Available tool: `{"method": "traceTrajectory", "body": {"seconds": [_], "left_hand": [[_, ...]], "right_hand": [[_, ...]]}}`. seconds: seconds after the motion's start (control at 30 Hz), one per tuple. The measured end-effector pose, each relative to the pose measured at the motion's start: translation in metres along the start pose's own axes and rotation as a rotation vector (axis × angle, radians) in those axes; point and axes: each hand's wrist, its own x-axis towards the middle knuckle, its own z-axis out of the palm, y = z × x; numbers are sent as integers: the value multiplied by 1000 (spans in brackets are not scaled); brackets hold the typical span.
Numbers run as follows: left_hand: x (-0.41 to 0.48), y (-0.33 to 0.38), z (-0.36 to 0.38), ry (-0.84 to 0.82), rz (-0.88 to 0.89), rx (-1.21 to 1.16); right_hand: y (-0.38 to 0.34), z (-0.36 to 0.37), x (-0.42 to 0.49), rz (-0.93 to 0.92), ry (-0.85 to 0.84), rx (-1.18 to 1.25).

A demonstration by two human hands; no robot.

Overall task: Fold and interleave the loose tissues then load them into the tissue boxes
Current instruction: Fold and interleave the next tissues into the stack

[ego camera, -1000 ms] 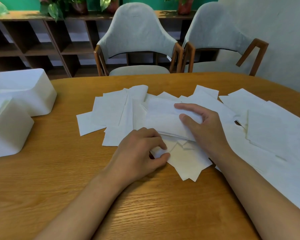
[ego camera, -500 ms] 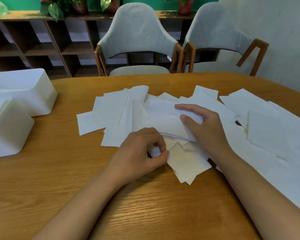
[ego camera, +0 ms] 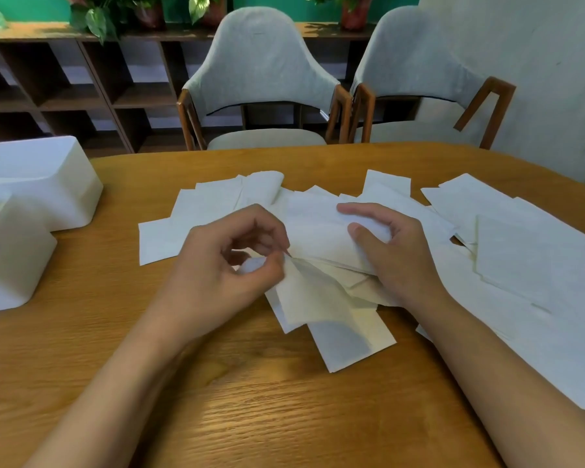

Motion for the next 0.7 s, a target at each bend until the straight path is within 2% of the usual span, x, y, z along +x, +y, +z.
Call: {"method": "traceTrajectory", "body": {"seconds": [0.13, 0.37, 0.53, 0.7], "left_hand": [[3, -10, -6, -120, -36, 141], [1, -5, -8, -146, -156, 192], [3, -1, -9, -134, -149, 110], [3, 5, -18, -80, -98, -142]], "right_hand": [[-1, 1, -1, -9, -15, 8], [-1, 3, -2, -27, -16, -9], [-3, 3, -2, -30, -9, -9], [-9, 0, -5, -16, -88, 71]]}}
